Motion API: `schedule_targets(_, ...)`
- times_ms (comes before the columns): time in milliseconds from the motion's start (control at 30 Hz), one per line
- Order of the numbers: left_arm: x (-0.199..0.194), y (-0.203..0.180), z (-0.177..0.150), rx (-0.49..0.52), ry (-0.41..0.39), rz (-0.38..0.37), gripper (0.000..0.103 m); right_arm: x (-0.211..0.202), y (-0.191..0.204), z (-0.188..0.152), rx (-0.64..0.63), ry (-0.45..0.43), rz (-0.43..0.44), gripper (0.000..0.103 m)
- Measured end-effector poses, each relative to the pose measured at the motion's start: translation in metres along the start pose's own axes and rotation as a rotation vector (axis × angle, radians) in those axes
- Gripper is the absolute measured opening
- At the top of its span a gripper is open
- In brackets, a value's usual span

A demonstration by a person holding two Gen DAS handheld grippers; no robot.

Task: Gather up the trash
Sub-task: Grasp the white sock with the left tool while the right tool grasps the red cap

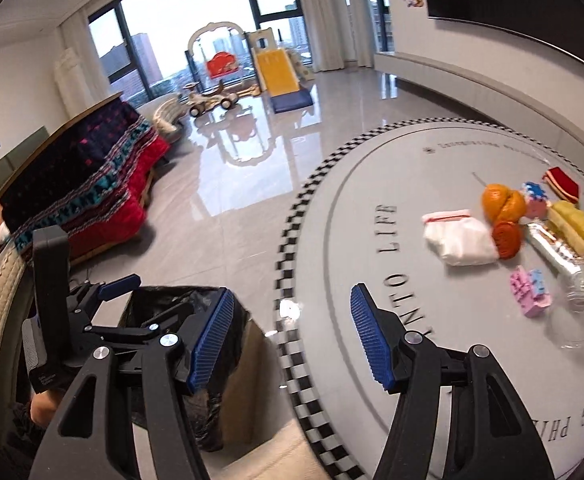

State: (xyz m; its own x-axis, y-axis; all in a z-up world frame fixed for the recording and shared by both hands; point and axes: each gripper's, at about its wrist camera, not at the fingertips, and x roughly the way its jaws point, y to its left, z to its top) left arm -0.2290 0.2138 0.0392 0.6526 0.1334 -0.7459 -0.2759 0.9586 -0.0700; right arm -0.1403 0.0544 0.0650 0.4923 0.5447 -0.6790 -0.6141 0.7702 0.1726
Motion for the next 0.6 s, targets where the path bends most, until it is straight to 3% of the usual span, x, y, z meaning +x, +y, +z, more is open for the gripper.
schedule_targets(300,0.047,-0.097,0.057,0.140,-0.004,-0.144,0.097,0.034,-0.138,0.034,0.270,0.030,-0.225,0.062)
schedule_targets(467,0.075,-0.142,0.074,0.218,0.019,-0.191,0.097,0.063,-0.180,0.043,0.370,0.102,-0.256,0.062)
schedule_targets(600,0.093,-0.163,0.082,0.241,0.036,-0.215,0.097,0.082,-0.192,0.048,0.421,0.146,-0.228,0.062)
